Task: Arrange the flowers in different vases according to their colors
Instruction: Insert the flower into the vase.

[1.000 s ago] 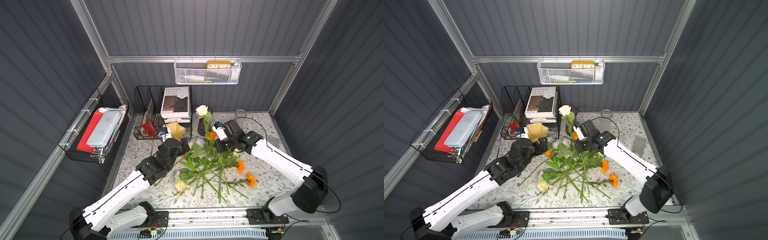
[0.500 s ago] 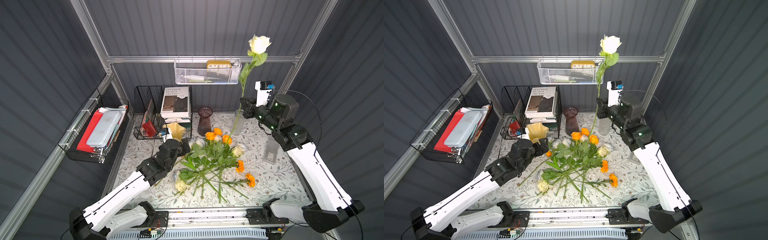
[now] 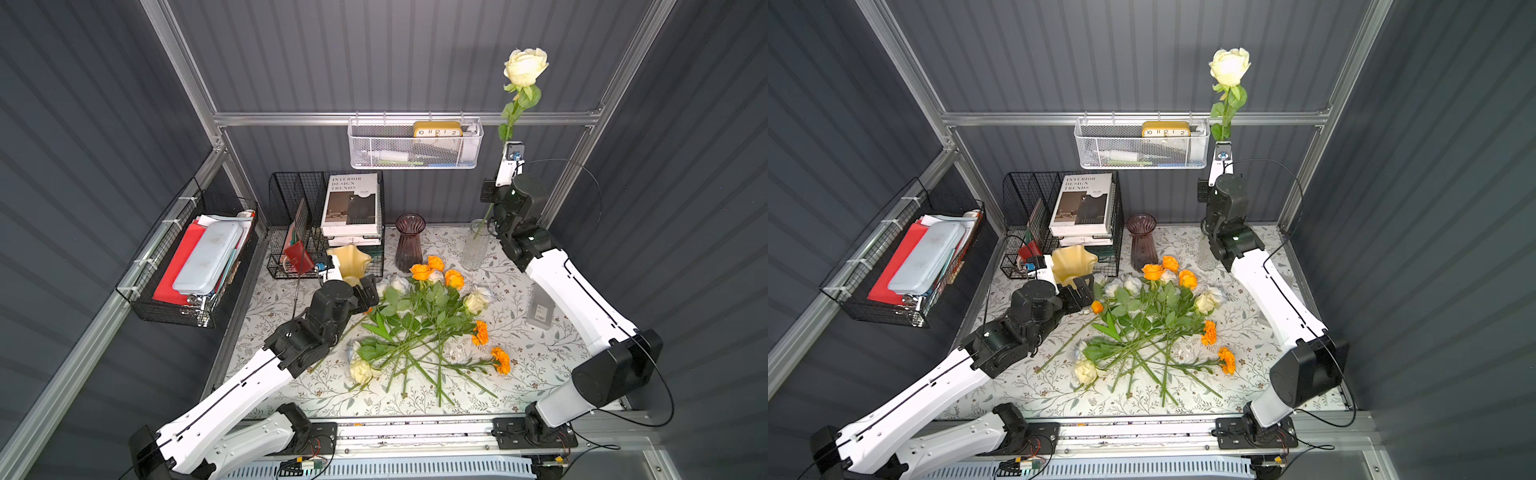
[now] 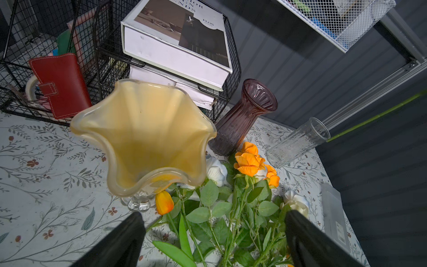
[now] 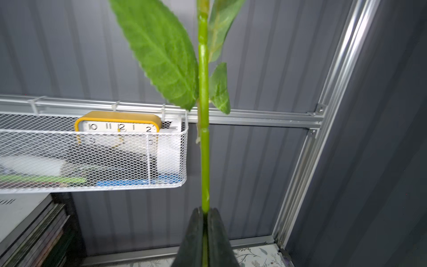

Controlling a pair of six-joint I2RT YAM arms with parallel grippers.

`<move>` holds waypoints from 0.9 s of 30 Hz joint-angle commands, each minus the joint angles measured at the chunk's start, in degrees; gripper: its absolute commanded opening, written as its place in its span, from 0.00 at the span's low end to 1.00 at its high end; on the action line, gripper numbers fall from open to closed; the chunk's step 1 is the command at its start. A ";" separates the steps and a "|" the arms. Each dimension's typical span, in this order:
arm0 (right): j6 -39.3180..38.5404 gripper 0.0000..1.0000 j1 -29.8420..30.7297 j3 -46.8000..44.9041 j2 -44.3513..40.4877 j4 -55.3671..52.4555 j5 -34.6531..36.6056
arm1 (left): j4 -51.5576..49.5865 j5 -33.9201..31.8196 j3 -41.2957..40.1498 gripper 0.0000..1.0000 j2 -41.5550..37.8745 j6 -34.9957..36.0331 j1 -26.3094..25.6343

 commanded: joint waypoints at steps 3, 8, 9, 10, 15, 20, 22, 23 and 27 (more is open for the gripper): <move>-3.13 0.00 -1.57 4.21 1.45 7.02 4.17 | -1.23 0.79 0.16 0.98 -0.82 0.42 0.22; -3.92 0.00 -2.59 5.58 3.79 7.86 4.13 | -1.18 0.49 0.22 0.98 -0.42 0.88 0.18; -4.28 0.00 -2.59 5.32 4.38 9.25 4.58 | -1.14 0.42 0.17 0.98 -0.29 1.04 0.15; -4.22 0.00 -2.64 4.93 4.92 10.10 4.64 | -1.06 0.40 0.20 0.98 -0.20 1.04 0.17; -3.33 0.00 -2.68 4.07 8.25 11.00 4.06 | -0.62 0.35 -0.05 0.98 -0.33 1.46 0.22; -2.43 0.00 -2.72 -1.75 9.52 15.29 3.75 | -0.10 0.43 -0.78 0.99 -1.10 1.57 0.20; -1.46 0.00 -2.68 -4.11 9.79 15.62 3.29 | 0.62 0.95 -1.46 0.99 -1.33 1.66 0.21; -2.14 0.00 -2.64 -6.22 9.48 17.28 2.69 | 1.24 1.14 -1.92 0.98 -1.51 1.81 0.19; -3.88 0.00 -1.12 -11.20 7.35 20.40 2.68 | 1.48 1.54 -2.63 0.99 -1.52 1.31 0.22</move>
